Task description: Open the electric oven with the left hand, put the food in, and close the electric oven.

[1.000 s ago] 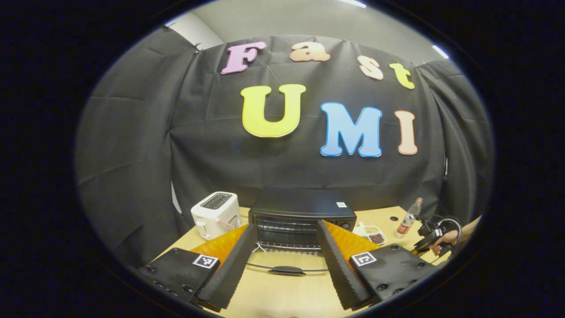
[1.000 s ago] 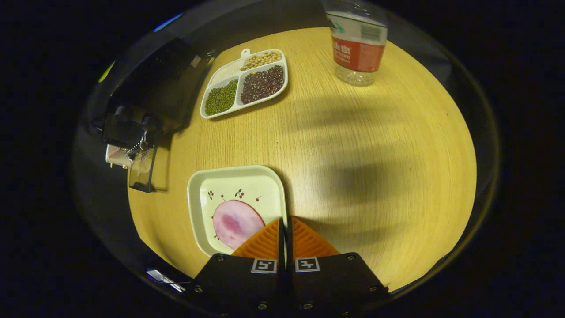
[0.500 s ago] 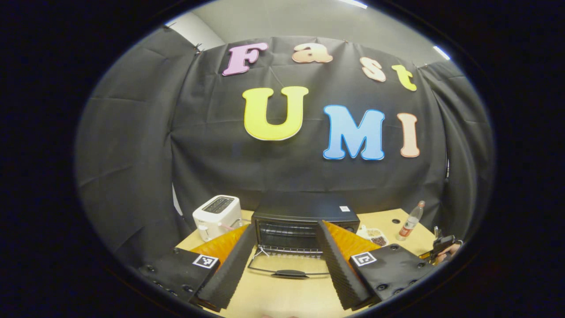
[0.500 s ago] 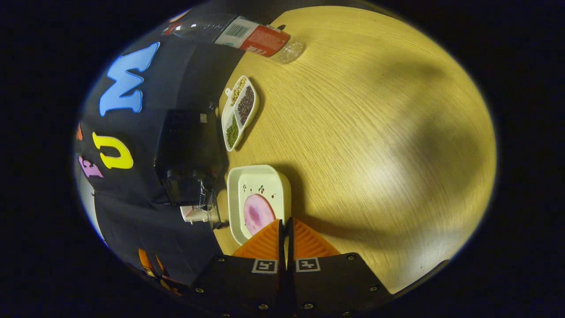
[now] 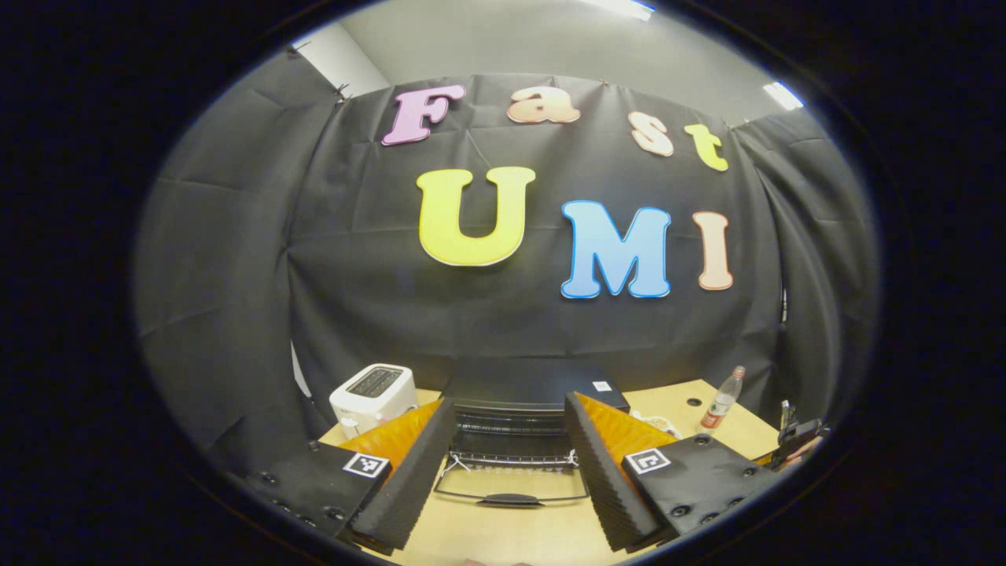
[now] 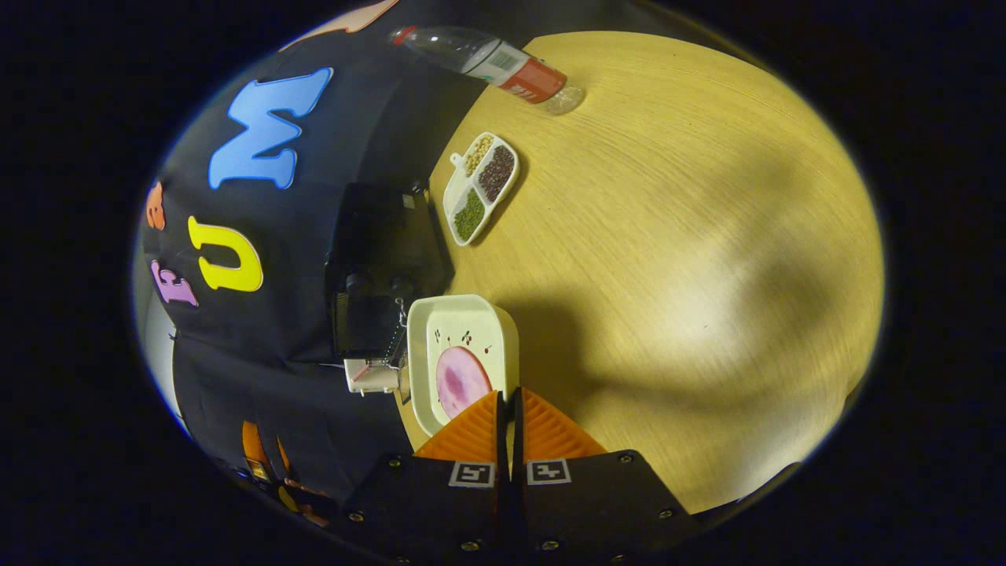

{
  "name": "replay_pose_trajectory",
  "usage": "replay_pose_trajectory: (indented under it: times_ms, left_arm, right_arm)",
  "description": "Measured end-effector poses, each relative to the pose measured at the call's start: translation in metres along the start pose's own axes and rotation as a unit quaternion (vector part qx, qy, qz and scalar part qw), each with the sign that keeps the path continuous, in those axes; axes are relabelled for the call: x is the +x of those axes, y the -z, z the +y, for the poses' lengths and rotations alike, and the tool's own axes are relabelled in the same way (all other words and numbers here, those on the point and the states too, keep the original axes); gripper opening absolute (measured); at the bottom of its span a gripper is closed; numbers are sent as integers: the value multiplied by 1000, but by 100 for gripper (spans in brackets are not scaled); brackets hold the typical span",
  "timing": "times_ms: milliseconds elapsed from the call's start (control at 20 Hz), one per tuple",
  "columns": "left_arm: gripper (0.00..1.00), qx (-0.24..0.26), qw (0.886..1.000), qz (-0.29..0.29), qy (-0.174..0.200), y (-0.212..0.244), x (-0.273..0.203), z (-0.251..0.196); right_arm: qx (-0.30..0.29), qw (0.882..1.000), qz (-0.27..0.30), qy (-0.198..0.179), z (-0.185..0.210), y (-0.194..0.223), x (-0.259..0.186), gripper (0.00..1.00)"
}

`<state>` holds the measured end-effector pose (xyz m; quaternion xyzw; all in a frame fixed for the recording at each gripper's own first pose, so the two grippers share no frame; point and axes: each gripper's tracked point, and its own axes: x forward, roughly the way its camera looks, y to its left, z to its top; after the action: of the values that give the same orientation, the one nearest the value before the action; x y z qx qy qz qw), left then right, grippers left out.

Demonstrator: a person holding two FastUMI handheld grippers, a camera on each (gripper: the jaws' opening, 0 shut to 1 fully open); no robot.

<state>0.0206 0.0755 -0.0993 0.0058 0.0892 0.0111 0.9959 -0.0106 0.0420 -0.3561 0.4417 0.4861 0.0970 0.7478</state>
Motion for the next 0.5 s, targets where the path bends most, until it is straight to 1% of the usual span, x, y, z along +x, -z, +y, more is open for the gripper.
replay_pose_trajectory:
  times_ms: [50,100,150,200,250,300,350,400,500]
  left_arm:
    - [94,2,1000,-4,2,1,-1,2]
    - [97,5,1000,-6,5,2,-3,4]
    - [94,6,1000,-4,10,8,-6,3]
    - [94,5,1000,-2,11,12,-9,5]
    - [94,2,1000,-3,10,14,-12,9]
    - [97,0,1000,-4,8,14,-16,12]
    - [97,-1,1000,-6,5,13,-21,16]
    - [96,-3,1000,-8,3,11,-25,20]
    - [97,-8,1000,-7,5,14,-30,26]
  right_arm:
    - [-4,1000,0,8,8,9,3,1]
    - [-7,1000,-2,15,17,18,8,1]
    - [-10,1000,0,20,27,27,14,1]
    - [-10,1000,1,22,37,38,20,1]
    - [-8,1000,2,19,50,46,27,1]
    - [-8,1000,1,20,61,54,33,1]
    - [-8,1000,0,14,73,59,41,1]
    - [-8,1000,-9,9,89,62,51,1]
    - [3,1000,-28,4,109,62,67,1]
